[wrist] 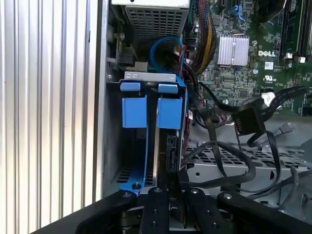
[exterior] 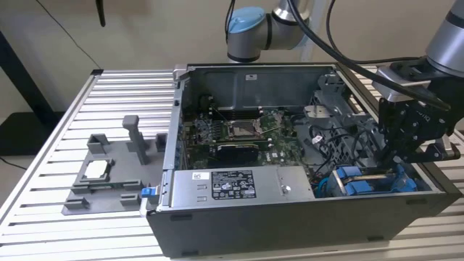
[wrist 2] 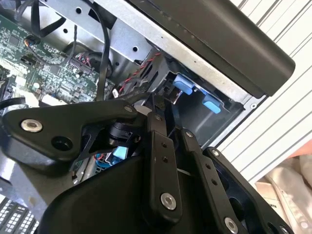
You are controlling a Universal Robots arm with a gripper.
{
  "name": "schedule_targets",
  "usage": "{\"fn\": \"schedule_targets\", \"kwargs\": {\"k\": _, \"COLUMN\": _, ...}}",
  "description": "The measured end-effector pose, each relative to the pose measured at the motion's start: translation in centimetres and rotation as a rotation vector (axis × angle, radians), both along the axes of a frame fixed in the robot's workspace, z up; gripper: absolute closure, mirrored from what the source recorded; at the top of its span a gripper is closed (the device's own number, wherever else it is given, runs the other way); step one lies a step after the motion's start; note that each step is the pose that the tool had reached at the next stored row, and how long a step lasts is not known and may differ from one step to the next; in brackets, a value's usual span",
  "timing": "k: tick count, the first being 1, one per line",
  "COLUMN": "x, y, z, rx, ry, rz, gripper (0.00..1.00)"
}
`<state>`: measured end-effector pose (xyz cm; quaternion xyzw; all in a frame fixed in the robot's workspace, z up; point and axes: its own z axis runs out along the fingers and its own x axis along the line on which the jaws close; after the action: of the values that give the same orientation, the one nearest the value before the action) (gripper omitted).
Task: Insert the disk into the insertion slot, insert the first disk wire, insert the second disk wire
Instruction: 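Insert the first disk wire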
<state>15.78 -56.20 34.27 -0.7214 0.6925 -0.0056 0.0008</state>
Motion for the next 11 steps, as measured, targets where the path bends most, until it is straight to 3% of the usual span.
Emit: {"fn": "schedule_targets", "kwargs": {"k": 11, "x": 0.00, "y": 0.02, "z": -0.15, "rx": 0.0011, "ry": 0.0000, "rz": -0.005, "gripper": 0.81}}
